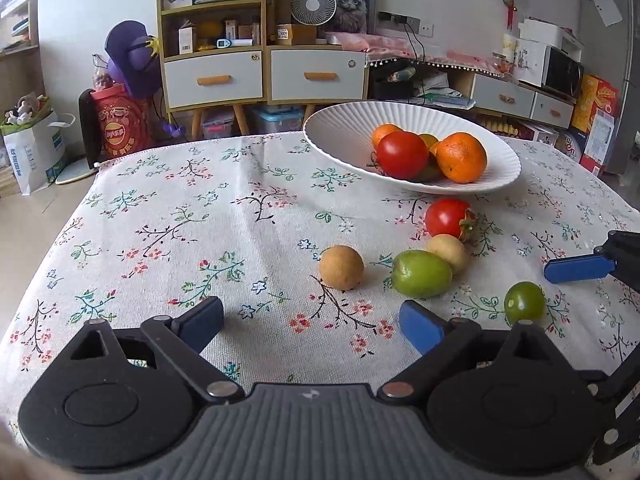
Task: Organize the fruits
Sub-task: 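Grasp a tan round fruit with the left tool while the right tool grasps a green tomato, then carry both fruits over the white bowl and open both tools to drop them, then withdraw both open tools from the bowl toward the loose fruits, then grasp another tan round fruit with the left tool while the right tool grasps a green tomato, then carry both held fruits up and over the white bowl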
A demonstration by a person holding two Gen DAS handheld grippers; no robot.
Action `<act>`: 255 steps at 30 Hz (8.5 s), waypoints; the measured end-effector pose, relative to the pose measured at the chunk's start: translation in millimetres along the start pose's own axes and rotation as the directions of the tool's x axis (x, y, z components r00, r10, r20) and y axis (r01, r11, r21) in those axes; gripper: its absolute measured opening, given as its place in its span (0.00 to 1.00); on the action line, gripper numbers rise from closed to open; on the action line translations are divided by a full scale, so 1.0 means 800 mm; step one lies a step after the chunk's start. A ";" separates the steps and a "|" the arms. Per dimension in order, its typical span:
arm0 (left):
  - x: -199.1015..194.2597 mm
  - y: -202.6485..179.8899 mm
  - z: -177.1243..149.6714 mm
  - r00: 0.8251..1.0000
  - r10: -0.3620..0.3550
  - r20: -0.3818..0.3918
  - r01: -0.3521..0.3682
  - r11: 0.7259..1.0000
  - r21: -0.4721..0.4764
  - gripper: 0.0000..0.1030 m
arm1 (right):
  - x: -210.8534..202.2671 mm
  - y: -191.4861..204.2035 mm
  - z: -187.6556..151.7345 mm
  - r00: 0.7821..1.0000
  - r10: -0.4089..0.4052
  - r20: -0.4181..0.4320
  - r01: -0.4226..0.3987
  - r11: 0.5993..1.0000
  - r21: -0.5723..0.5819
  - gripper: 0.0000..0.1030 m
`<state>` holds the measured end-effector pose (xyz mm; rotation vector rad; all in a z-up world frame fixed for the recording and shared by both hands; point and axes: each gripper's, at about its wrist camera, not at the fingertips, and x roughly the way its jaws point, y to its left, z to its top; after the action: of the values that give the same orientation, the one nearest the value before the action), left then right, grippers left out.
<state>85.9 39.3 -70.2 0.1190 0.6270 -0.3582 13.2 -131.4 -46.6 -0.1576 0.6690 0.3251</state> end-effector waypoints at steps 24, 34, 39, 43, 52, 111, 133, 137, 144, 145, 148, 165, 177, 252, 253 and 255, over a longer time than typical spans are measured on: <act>0.011 -0.018 0.016 1.000 -0.003 0.028 0.003 1.000 -0.011 0.19 | -0.006 0.006 0.011 1.000 0.028 0.013 -0.028 0.999 -0.027 0.30; 0.010 -0.020 0.020 1.000 0.009 0.010 -0.009 1.000 -0.016 0.17 | -0.007 0.002 0.013 0.999 0.035 0.006 -0.034 0.999 -0.010 0.24; 0.009 -0.021 0.023 1.000 0.011 0.004 -0.011 1.000 -0.020 0.17 | -0.007 -0.001 0.015 0.999 0.033 0.004 -0.033 0.999 0.003 0.24; 0.006 -0.024 0.028 1.000 0.012 0.010 -0.012 1.000 -0.022 0.17 | -0.008 -0.004 0.020 1.000 0.029 0.010 -0.029 0.999 0.023 0.24; -0.001 -0.028 0.043 1.000 0.011 0.028 -0.010 0.999 -0.040 0.17 | -0.011 -0.008 0.035 1.000 0.009 0.030 -0.011 0.998 0.058 0.24; 0.086 -0.036 0.154 0.990 -0.051 -0.130 0.025 0.981 -0.194 0.18 | 0.021 -0.121 0.092 0.995 -0.097 0.010 0.092 0.973 0.210 0.25; 0.031 -0.036 0.142 0.996 -0.010 -0.083 -0.001 0.992 -0.125 0.57 | -0.009 -0.111 0.100 0.992 -0.124 0.037 0.114 0.969 0.218 0.70; 0.014 -0.035 0.135 0.997 -0.003 -0.075 -0.005 0.994 -0.110 0.65 | -0.013 -0.104 0.099 0.992 -0.128 0.024 0.120 0.971 0.206 0.81; -0.010 -0.035 0.120 0.998 0.007 -0.066 -0.012 0.997 -0.081 0.82 | -0.021 -0.095 0.093 0.990 -0.144 -0.010 0.143 0.971 0.192 0.89; -0.013 -0.035 0.118 0.998 0.007 -0.067 -0.013 0.997 -0.080 0.83 | -0.022 -0.095 0.092 0.989 -0.144 -0.013 0.144 0.970 0.195 0.90; -0.019 -0.034 0.113 0.997 0.018 -0.074 -0.023 0.997 -0.072 0.89 | -0.024 -0.092 0.090 0.989 -0.144 -0.025 0.146 0.968 0.204 0.96; -0.059 -0.021 0.052 0.987 0.050 -0.150 -0.046 0.998 0.034 0.95 | -0.042 -0.046 0.066 0.995 -0.096 -0.017 0.098 0.987 0.130 0.99; -0.096 -0.003 0.000 0.980 0.064 -0.188 -0.047 0.995 0.091 0.95 | -0.038 -0.012 0.047 1.000 -0.006 0.019 0.005 0.996 0.086 0.99; -0.076 0.042 -0.034 0.993 0.031 -0.118 -0.032 0.999 -0.009 0.20 | 0.028 0.034 0.069 0.987 0.131 -0.094 -0.123 0.988 0.090 0.25; -0.075 0.042 -0.032 0.992 0.033 -0.119 -0.034 0.999 -0.011 0.20 | 0.026 0.033 0.069 0.987 0.132 -0.091 -0.124 0.988 0.092 0.25; -0.074 0.041 -0.030 0.992 0.032 -0.120 -0.034 0.999 -0.015 0.20 | 0.021 0.029 0.069 0.987 0.136 -0.085 -0.128 0.987 0.097 0.25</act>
<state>39.9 92.2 -54.0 0.1356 0.7452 -0.3150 50.2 -92.2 -15.5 -0.0408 0.7858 0.4155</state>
